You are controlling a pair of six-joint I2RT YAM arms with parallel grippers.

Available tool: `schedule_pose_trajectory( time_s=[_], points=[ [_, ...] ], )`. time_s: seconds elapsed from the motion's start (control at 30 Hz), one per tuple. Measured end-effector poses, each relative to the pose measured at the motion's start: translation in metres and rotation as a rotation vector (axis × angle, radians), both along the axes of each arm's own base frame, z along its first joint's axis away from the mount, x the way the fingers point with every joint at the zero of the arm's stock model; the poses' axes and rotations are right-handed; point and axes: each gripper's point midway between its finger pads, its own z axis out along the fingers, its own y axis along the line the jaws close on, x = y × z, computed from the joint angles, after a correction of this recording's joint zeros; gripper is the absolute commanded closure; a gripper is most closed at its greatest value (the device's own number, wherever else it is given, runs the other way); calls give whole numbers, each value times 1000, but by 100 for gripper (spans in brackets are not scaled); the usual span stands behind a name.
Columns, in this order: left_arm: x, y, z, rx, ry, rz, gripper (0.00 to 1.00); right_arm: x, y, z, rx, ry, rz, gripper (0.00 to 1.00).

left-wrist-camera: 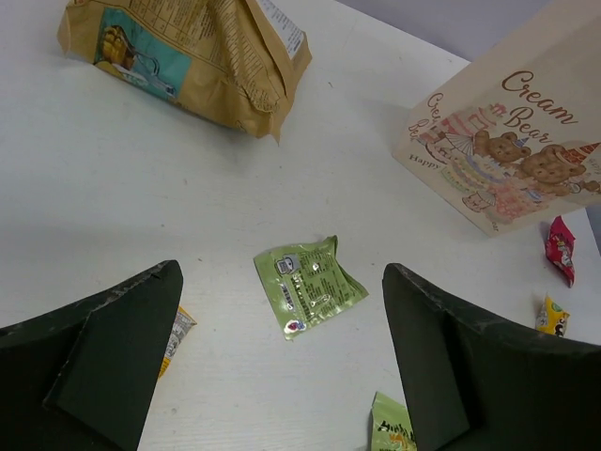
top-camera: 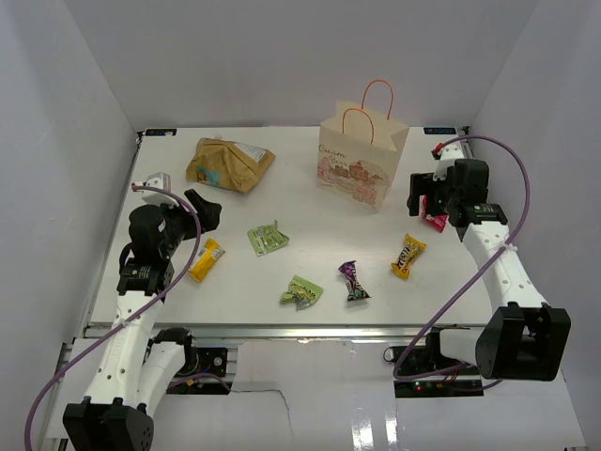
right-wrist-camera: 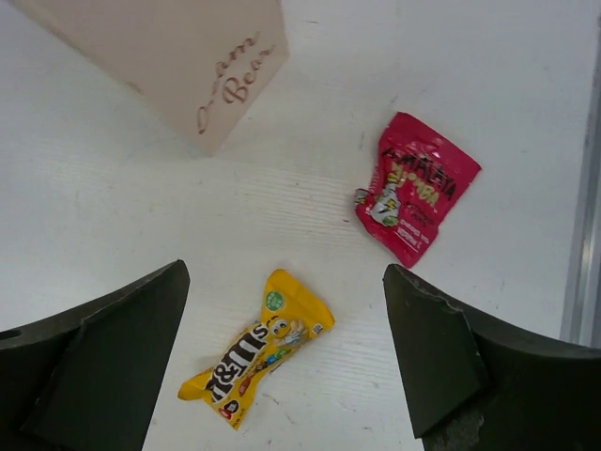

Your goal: Place the snacks into the paper bag

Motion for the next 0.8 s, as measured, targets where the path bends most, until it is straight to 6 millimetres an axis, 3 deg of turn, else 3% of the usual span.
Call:
schedule_pose_trajectory(
  time_s=[0.17,0.33,0.43,0.5,0.57,0.8],
  points=[
    [-4,-6,-4,-31,27,-24,2,-23,46,-4,1,30,399,10],
    [-10,-12,-11,-67,70,-44,2,-84,116,-27,-51,93,896,10],
    [-14,-14,-13,-88,91,-47,2,-121,143,-47,-66,143,1082,9],
    [-17,-15,-15,-101,98,-46,2,-136,153,-58,-66,187,1121,1],
    [-22,-16,-18,-113,110,-43,2,-141,161,-68,-81,229,1126,10],
    [-42,-17,-32,-171,155,-20,2,-143,192,-117,-119,495,958,21]
  ],
)
